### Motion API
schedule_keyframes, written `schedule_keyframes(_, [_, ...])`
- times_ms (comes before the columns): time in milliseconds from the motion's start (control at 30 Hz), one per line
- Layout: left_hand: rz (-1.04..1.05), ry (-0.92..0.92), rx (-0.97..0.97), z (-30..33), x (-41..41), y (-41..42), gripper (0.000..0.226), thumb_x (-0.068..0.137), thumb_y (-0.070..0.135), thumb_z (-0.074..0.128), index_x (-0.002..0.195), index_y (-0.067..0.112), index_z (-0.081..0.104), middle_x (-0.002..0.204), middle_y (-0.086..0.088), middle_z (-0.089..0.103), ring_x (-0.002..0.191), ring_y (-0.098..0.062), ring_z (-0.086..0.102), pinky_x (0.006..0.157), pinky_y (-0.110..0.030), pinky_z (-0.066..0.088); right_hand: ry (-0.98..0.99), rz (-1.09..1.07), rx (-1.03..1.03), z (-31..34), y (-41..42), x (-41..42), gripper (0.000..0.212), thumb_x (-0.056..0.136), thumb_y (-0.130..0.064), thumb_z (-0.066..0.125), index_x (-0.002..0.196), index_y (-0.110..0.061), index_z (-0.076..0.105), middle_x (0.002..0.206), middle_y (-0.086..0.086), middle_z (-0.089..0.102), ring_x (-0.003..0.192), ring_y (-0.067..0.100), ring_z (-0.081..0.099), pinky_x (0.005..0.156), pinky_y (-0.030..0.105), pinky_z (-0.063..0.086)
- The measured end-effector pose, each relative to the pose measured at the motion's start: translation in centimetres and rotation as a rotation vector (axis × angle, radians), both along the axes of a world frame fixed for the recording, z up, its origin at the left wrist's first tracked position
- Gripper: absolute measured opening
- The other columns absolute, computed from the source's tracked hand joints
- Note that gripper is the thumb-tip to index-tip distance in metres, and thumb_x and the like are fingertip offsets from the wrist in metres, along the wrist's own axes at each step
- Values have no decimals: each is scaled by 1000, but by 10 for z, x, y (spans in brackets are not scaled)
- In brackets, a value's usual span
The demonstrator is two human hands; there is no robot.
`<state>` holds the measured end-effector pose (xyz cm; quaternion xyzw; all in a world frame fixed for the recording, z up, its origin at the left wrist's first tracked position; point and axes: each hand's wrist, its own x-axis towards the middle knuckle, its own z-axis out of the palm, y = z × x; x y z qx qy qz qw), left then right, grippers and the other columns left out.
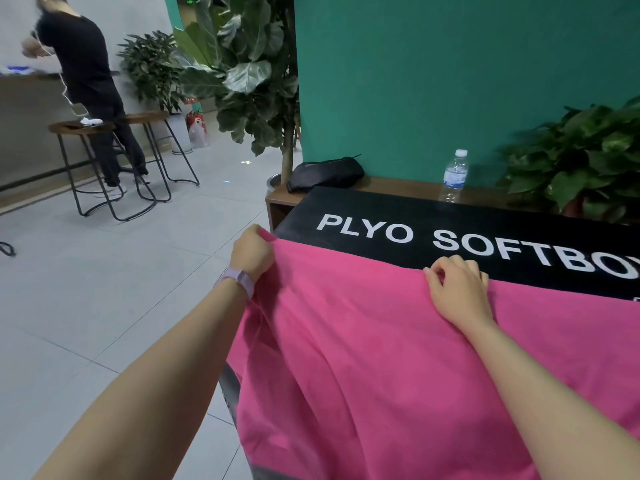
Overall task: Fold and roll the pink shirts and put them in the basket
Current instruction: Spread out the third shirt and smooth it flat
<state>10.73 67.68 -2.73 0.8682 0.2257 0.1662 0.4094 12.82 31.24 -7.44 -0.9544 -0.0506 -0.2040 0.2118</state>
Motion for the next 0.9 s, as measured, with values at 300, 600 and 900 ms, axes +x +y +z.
schedule_keyframes(300, [-96, -387, -59, -19, -8, 3, 65, 67, 3, 34, 116, 35, 61, 110, 10, 65, 104, -15, 57, 89, -20, 42, 100, -16, -51, 3, 1, 3, 10, 90, -23, 53, 97, -26, 60, 103, -4, 56, 110, 24, 45, 101, 42, 29])
schedule_keyframes(600, [19, 89, -31, -7, -3, 11, 30, 69, 29, 45, 82, 9, 63, 88, -12, 67, 79, -32, 61, 63, -32, 42, 27, -22, -38, 1, 3, -1, 5, 96, -20, 57, 94, -23, 59, 104, -1, 52, 108, 26, 43, 99, 43, 30])
schedule_keyframes(900, [46, 150, 197, -22, 9, 20, 31, 88, 34, 62, 80, 3, 62, 92, -24, 68, 86, -41, 63, 65, -34, 44, 201, 66, 7, 18, -7, 13, 10, 100, -21, 53, 96, -26, 61, 96, -8, 66, 104, 23, 53, 98, 41, 35])
